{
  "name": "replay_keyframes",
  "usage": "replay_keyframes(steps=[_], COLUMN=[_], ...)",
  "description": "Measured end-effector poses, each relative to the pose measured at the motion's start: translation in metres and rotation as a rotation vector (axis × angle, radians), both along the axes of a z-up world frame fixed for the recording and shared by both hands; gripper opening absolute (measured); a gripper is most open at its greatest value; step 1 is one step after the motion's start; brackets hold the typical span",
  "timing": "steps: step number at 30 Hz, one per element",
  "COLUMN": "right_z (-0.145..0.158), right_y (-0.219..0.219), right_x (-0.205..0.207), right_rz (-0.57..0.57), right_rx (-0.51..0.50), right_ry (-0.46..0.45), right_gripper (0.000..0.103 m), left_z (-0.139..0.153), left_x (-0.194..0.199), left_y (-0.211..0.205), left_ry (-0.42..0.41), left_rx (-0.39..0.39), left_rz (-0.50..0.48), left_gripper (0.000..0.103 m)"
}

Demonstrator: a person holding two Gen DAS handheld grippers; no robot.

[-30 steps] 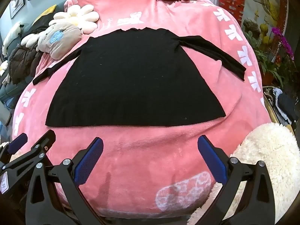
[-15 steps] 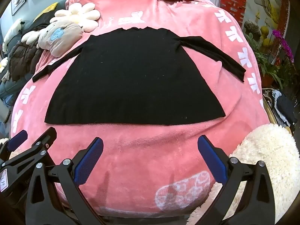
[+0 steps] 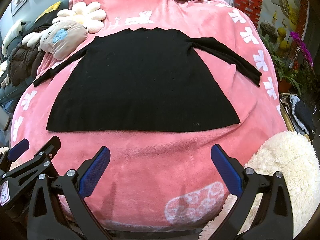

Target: Fold small clothes

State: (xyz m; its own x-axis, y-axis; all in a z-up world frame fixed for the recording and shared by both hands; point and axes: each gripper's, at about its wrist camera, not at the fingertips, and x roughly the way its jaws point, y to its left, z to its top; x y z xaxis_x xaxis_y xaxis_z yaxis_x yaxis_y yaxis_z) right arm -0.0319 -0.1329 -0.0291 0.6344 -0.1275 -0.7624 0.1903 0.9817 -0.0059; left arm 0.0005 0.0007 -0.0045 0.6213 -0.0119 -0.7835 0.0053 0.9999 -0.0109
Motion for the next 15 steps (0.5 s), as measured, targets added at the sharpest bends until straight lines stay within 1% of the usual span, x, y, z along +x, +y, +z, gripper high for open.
replay_keyframes(steps=[15], right_z=[-0.0010], right_y=[-0.0015], right_x=[0.0037], right_rz=[0.000], right_rx=[-0.004], right_ry=[0.006], right_gripper=[0.098], left_z=[-0.0054], left_x=[0.0006], left_y=[-0.0004], left_ry=[0.012], left_rx=[0.012], left_rz=[-0.006], left_gripper=[0.085])
